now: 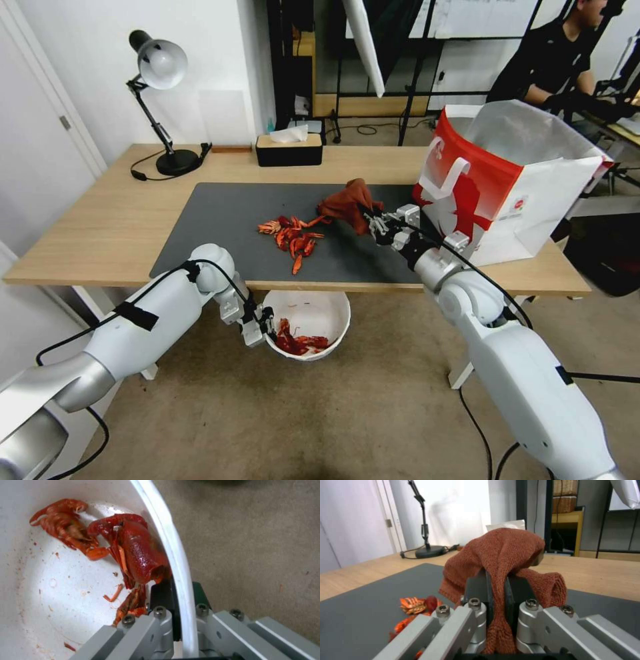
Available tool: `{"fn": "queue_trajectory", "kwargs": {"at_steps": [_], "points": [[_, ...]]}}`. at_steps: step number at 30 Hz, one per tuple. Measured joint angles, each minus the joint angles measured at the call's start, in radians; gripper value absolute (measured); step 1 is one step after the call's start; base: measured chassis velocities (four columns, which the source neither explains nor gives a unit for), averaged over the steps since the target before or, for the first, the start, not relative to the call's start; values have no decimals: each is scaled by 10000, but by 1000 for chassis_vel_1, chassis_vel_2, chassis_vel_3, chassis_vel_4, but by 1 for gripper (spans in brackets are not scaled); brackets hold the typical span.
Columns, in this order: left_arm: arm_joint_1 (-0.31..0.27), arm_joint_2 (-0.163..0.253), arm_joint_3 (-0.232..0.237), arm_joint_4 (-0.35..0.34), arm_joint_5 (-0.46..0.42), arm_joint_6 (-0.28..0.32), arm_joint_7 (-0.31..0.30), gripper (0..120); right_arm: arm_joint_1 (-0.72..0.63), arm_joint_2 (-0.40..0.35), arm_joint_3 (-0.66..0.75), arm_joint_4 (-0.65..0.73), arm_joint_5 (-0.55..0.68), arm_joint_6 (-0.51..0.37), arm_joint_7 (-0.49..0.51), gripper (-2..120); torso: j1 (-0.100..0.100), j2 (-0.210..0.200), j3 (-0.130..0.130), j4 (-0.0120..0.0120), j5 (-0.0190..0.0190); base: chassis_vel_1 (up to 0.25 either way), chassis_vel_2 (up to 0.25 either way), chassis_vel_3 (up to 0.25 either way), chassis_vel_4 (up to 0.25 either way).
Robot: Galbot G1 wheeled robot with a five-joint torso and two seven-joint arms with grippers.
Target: Sweep shrimp from table into container with towel, then put container into takeout bag.
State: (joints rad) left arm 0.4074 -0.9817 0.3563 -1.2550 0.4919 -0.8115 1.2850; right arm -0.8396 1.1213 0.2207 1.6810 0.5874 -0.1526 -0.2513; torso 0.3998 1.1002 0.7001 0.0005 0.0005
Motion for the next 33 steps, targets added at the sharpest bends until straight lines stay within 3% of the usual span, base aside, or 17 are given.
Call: {"fn": "queue_trajectory", "kwargs": {"at_steps": [20,30,33], "points": [[-115,265,179,-226,-227,41,150,0,1370,387,-655,-1388,59,-358,993,4,9,-9,6,-14,-17,0,0,0,0],[263,414,-259,-447,-60,59,132,0,1324,448,-721,-1691,-133,-342,797,4,4,-5,1,-12,-9,0,0,0,0],[351,550,-340,-623,16,79,135,0,1209,363,-695,-1629,-174,-337,689,4,5,-6,2,0,-9,0,0,0,0]]}}
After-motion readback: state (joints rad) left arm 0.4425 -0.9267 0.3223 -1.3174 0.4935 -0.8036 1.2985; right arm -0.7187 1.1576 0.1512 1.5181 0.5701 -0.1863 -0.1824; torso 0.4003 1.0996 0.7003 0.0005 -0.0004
